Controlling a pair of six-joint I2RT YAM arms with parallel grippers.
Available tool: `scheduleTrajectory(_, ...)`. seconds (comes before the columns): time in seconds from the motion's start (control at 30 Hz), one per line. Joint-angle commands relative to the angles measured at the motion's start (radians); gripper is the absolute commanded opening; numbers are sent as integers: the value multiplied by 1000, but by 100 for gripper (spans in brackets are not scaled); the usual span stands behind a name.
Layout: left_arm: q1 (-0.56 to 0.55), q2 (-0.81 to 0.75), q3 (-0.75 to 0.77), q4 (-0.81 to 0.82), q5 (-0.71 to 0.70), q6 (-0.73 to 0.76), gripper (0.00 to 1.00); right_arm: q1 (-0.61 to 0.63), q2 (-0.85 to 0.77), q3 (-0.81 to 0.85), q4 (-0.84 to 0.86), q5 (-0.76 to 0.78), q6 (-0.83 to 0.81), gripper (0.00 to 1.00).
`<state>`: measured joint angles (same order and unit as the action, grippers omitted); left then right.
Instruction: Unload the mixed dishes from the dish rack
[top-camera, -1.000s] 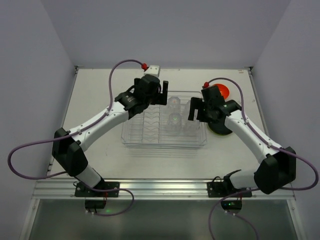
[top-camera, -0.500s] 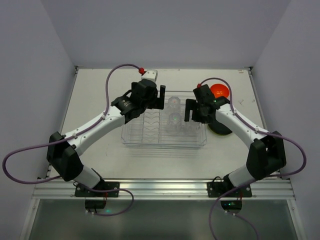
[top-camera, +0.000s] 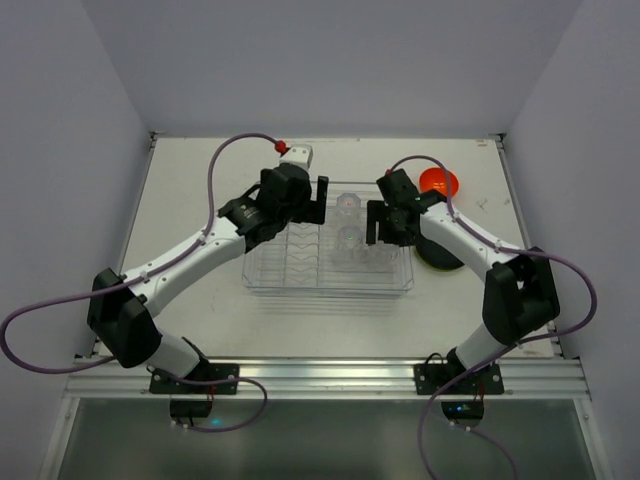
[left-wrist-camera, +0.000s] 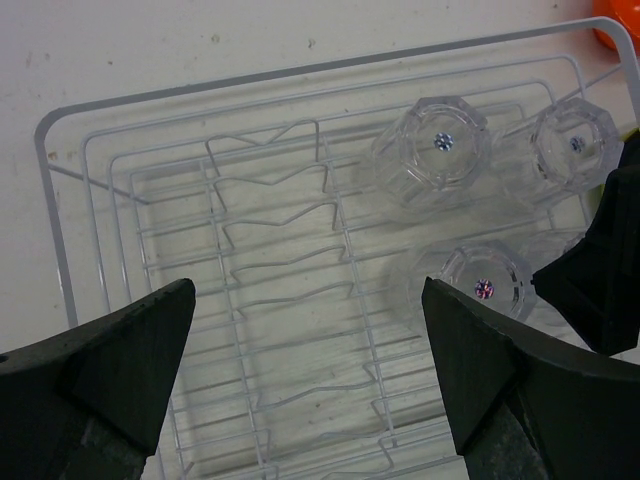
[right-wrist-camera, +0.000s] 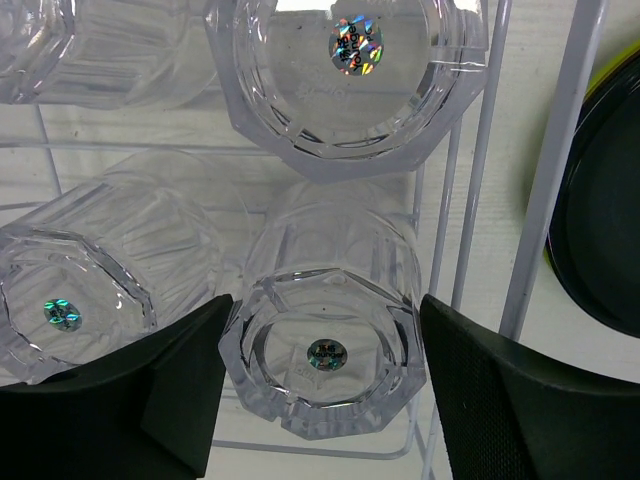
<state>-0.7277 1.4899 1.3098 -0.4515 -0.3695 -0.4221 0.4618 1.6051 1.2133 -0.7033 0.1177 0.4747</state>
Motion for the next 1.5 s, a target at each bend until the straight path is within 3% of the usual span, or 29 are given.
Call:
scheduleTrajectory(0.0, -1, -45, -15, 53, 15, 29, 100, 6, 15, 37, 2, 42, -31, 74)
scheduleTrajectory(0.27, -1, -51, -32, 65, 64, 28, 100, 20, -27, 71, -36, 57, -39, 37)
scheduleTrajectory(0.4, -1, -66, -43, 100, 121, 29, 100, 21, -65, 92, -67, 65, -31, 31)
scheduleTrajectory(0.6, -1, -126, -109, 261, 368, 59, 100, 21, -177, 112, -97, 68, -16, 30)
scheduleTrajectory(0.83, 2, -149, -171, 560, 651, 34, 100, 21, -371, 127, -78, 40, -10, 29)
scheduleTrajectory(1.17, 4, -109, -230, 936, 1104, -128, 100, 18, -621, 144, 42, -197, -65, 25)
scheduleTrajectory(1.47, 8, -122, -274, 1074, 1176, -236, 100, 3, -740, 124, 110, -296, -70, 24)
